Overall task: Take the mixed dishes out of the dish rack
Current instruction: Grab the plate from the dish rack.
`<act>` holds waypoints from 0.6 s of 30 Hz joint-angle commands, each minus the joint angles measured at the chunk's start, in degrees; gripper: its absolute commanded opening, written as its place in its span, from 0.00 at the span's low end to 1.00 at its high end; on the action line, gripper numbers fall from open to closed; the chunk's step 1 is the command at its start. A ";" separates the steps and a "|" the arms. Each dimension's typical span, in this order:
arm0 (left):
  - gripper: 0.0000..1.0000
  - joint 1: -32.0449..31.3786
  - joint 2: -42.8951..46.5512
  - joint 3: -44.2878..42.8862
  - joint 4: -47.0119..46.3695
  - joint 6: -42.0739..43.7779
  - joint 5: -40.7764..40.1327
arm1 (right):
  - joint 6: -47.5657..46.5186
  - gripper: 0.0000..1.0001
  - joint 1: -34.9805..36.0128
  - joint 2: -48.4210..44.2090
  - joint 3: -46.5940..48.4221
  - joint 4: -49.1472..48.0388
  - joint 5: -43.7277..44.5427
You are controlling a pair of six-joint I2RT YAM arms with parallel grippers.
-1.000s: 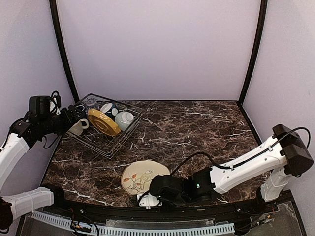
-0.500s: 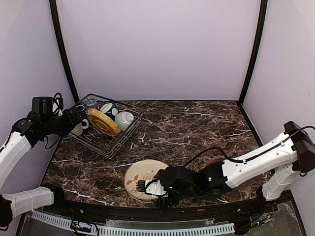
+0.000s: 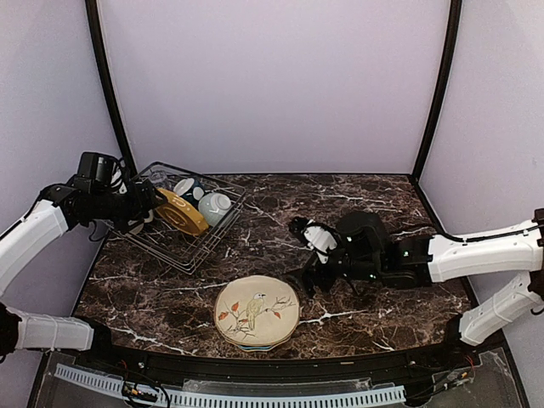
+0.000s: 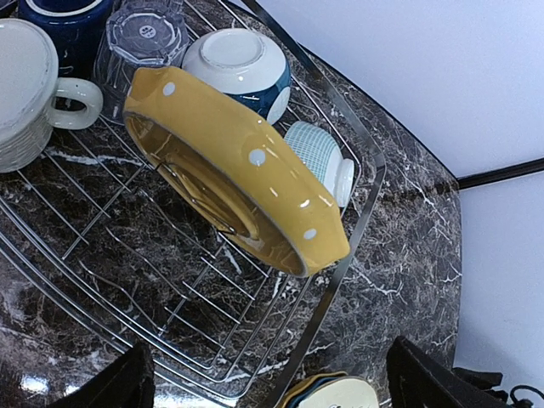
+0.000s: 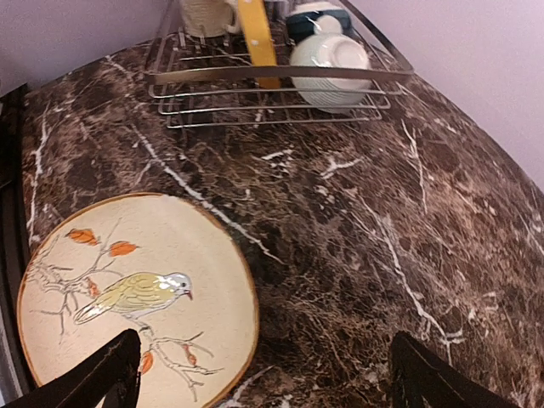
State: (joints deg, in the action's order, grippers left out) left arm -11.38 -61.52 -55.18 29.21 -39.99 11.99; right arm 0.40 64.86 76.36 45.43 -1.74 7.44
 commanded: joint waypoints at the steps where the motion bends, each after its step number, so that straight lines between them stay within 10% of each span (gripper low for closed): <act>1: 0.94 -2.45 -3.33 -4.39 5.89 -6.68 -6.53 | 14.36 0.99 -7.87 3.99 4.22 -0.52 -3.38; 18: 0.96 -9.47 -22.81 -21.93 14.44 -32.35 -19.29 | 20.33 0.99 -17.03 12.14 7.44 4.93 -6.16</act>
State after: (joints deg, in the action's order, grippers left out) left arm -20.25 -81.54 -73.95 40.42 -66.02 -4.60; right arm 20.10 47.92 87.79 53.65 3.18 1.26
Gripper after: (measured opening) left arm 0.975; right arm 0.986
